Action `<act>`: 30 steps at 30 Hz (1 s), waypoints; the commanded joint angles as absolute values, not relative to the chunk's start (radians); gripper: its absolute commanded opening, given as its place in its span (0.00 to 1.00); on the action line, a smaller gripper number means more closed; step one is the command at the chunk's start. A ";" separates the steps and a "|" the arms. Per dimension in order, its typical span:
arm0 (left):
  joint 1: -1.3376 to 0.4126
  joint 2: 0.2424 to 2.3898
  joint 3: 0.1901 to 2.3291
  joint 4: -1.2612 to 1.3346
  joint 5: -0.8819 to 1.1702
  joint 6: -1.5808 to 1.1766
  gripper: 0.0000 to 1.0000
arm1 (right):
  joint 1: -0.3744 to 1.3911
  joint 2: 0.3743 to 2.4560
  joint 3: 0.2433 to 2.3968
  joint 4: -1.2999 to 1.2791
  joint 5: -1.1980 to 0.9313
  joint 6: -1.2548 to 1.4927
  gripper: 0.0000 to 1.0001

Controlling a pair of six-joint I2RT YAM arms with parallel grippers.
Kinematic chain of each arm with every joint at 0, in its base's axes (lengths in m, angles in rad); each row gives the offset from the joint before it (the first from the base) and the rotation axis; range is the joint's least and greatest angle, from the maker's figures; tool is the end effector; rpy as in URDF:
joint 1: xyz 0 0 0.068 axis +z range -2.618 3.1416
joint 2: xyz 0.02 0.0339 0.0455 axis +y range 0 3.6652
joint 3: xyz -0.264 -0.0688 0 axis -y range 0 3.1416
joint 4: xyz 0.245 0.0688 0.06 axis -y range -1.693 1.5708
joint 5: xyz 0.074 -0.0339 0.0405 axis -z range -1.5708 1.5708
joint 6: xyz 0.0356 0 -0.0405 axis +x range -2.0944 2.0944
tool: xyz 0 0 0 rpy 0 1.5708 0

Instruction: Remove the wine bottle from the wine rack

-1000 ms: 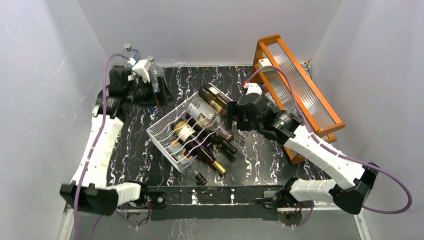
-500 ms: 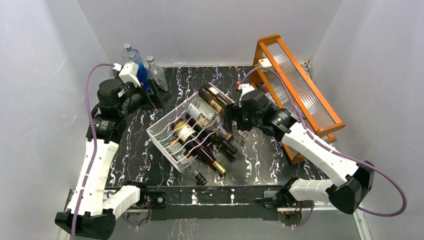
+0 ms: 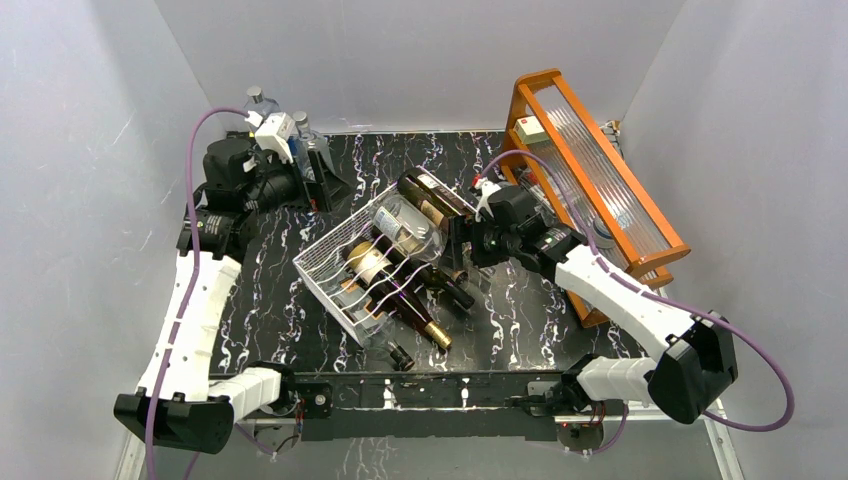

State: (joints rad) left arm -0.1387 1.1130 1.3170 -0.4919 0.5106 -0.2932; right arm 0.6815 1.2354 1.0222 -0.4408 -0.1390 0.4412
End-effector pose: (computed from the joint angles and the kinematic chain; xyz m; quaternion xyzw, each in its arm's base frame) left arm 0.2272 -0.0493 0.4289 0.0908 0.7846 -0.3217 0.5222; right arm 0.2081 0.1752 0.3031 -0.1377 0.8845 0.2877 0.3405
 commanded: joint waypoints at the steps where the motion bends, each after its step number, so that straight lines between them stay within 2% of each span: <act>1: -0.137 1.105 1.369 -0.531 0.566 -0.235 0.98 | 0.679 1.238 1.002 -0.345 -0.197 0.434 0.93; 7: -0.138 1.108 1.312 -0.474 0.674 -0.273 0.98 | 0.678 1.232 0.953 -0.314 -0.218 0.433 0.85; 10: -0.177 1.127 1.316 -0.482 0.639 -0.281 0.98 | 0.678 1.240 0.944 -0.311 -0.216 0.424 0.83; 17: -0.267 1.163 1.337 -0.456 0.636 -0.298 0.98 | 0.678 1.260 0.949 -0.293 -0.233 0.417 0.67; 26: -0.389 1.135 1.257 -0.436 0.571 -0.304 0.98 | 0.678 1.279 0.918 -0.235 -0.267 0.438 0.65; 30: -0.403 1.098 1.216 -0.432 0.568 -0.286 0.98 | 0.679 1.281 0.917 -0.226 -0.282 0.443 0.61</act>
